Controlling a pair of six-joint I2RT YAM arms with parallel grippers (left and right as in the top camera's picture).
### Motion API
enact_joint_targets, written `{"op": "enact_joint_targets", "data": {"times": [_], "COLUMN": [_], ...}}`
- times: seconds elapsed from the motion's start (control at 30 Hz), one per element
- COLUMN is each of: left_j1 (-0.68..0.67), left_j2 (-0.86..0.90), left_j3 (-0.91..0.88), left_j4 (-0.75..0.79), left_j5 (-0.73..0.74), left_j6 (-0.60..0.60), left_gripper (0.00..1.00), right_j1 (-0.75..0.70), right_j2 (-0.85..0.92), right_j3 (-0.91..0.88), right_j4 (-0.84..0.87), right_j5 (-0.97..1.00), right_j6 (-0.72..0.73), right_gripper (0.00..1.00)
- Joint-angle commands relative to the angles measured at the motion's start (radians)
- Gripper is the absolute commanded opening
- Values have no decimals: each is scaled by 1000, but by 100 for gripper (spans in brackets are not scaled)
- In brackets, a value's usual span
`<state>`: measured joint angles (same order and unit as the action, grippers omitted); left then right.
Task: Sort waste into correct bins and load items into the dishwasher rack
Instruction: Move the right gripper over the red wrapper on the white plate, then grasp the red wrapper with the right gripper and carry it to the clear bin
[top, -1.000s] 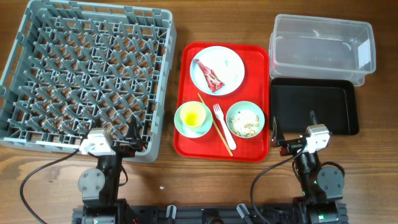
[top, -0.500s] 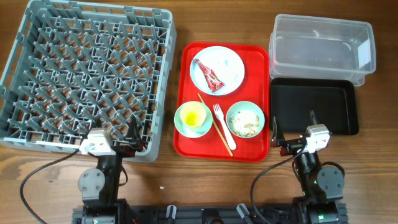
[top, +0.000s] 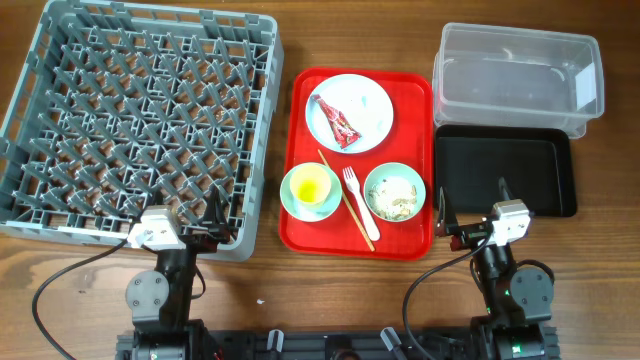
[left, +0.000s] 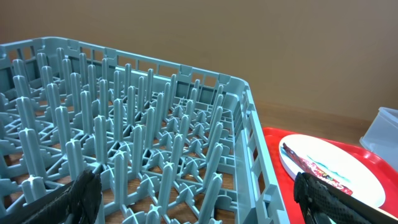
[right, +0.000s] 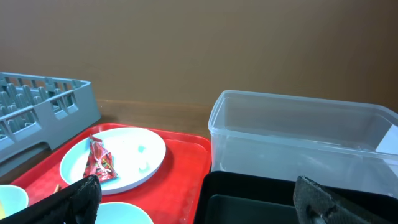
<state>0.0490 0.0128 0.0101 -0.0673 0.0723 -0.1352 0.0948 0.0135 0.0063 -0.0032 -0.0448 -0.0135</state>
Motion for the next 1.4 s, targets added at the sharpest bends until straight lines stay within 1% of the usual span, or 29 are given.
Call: {"op": "enact_joint_targets", "data": {"times": [0.0, 0.07, 0.23, 0.33, 0.43, 0.53, 0.6, 0.67, 0.8, 0.9, 0.97, 1.0, 1.07, 1.13, 1.23, 1.3, 1.37], "left_j1": [5, 5, 5, 5, 5, 5, 5, 5, 5, 5, 5, 5, 5, 5, 5, 5, 5], "left_j2": [-6, -6, -6, -6, 16, 92, 174, 274, 466, 628, 703, 727, 774, 789, 787, 787, 787], "left_j3": [-5, -5, -4, 10, 70, 173, 267, 366, 537, 687, 745, 761, 770, 770, 770, 770, 770], "left_j4": [-5, -5, 14, 0, -37, -125, -201, -298, -463, -585, -641, -656, -661, -660, -650, -643, -640], "left_j5": [-2, -3, -2, -3, -3, -2, -2, -2, -2, -2, -2, -2, -2, -2, -2, -2, -2], "left_j6": [16, 16, 16, 16, 16, 15, -10, -34, -37, -36, -36, -36, -37, -36, -36, -36, -36], "left_gripper": [100, 100, 100, 100, 100, 100, 100, 100, 100, 100, 100, 100, 100, 100, 100, 100, 100], "right_j1": [-5, -5, -4, -5, -5, -5, -5, -5, -5, -4, -4, -4, -4, -4, -2, 14, 53], "right_j2": [-9, -9, -9, 17, 88, 209, 331, 467, 727, 953, 1048, 1088, 1145, 1165, 1184, 1229, 1297], "right_j3": [-1, -1, 1, 32, 110, 238, 338, 452, 664, 881, 984, 1026, 1060, 1060, 1065, 1102, 1205], "right_j4": [4, 5, 0, -53, -127, -203, -232, -302, -441, -619, -697, -715, -720, -684, -638, -654, -714], "right_j5": [-15, -15, -15, -16, -45, -41, -69, -69, -81, -113, -113, -115, -180, -232, -245, -245, -226], "right_j6": [-10, -9, 57, 69, 69, 65, 68, 69, 51, -17, -85, -85, 19, 17, 15, 16, 14], "right_gripper": [100, 100, 100, 100, 100, 100, 100, 100, 100, 100, 100, 100, 100, 100, 100, 100, 100]}}
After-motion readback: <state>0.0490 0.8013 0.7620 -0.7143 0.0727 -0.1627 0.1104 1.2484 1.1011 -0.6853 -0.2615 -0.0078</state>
